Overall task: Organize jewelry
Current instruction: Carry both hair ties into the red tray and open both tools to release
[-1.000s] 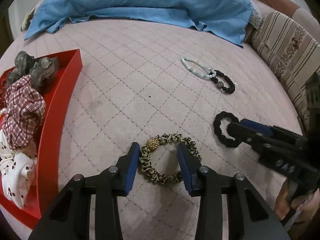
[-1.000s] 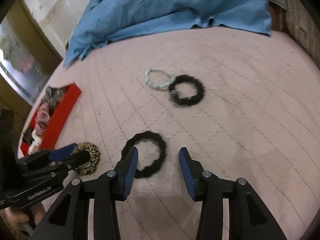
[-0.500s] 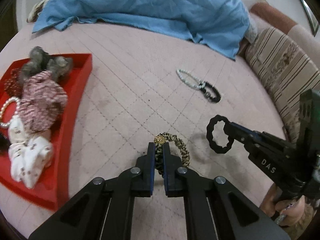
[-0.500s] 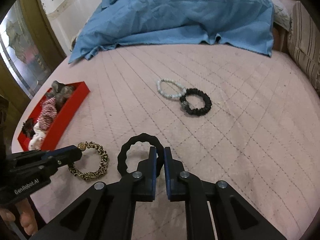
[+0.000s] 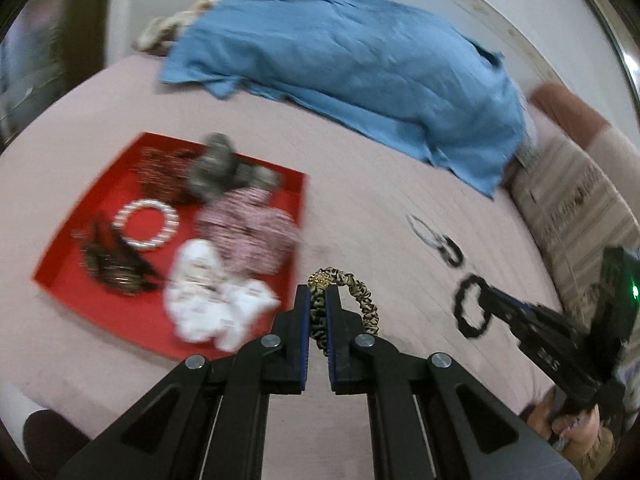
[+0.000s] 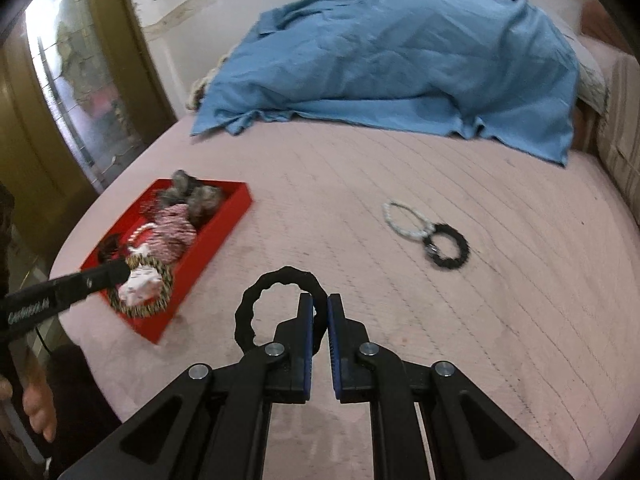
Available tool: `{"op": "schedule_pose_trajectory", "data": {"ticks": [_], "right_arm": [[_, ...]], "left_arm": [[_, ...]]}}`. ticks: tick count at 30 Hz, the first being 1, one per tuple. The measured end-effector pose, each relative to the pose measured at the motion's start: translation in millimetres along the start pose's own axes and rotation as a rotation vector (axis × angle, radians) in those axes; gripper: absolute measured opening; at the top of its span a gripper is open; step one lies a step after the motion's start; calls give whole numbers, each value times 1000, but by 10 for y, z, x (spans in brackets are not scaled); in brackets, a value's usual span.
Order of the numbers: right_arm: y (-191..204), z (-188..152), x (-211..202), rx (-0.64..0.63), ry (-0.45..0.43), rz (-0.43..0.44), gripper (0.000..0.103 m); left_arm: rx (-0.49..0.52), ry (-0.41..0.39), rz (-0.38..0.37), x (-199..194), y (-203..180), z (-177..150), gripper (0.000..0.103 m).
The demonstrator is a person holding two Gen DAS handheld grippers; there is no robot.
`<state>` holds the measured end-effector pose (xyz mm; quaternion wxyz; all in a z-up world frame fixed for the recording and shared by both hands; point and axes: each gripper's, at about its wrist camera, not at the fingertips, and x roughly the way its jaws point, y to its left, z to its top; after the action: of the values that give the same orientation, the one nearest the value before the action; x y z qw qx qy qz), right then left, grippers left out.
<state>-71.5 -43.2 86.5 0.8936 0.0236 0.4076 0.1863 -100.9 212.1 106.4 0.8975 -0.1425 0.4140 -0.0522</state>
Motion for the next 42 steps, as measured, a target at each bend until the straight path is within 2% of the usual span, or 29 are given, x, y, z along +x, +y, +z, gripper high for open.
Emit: {"op": "schedule_pose_trajectory", "data": {"ticks": [8,14,21,27,33,38,42], "right_arm": [[536,165,32,-79,13,79,8],[1046,279,235,-125,62,166,8],[1577,442,552,-205,101,195,8],[1911,720,950,-232,136,206,8],[2109,848,1411,-231,192,213,8],[2150,839,1753,-238,238,182,8],[2096,809,1868,-217,261,183,9]], "left_arm": [[-120,-57,65,-221,734,136,7],[-178,-43,77,-215,1083,37,7],[-213,-18,115,-83,1322,-35,7],[-242,9,99,32,1444,-54,7],[-254,35,64,98,1474,-89,7],[-280,35,36,72,1526,-95,7],[-297,34,23,30,1537,-100,14]]}}
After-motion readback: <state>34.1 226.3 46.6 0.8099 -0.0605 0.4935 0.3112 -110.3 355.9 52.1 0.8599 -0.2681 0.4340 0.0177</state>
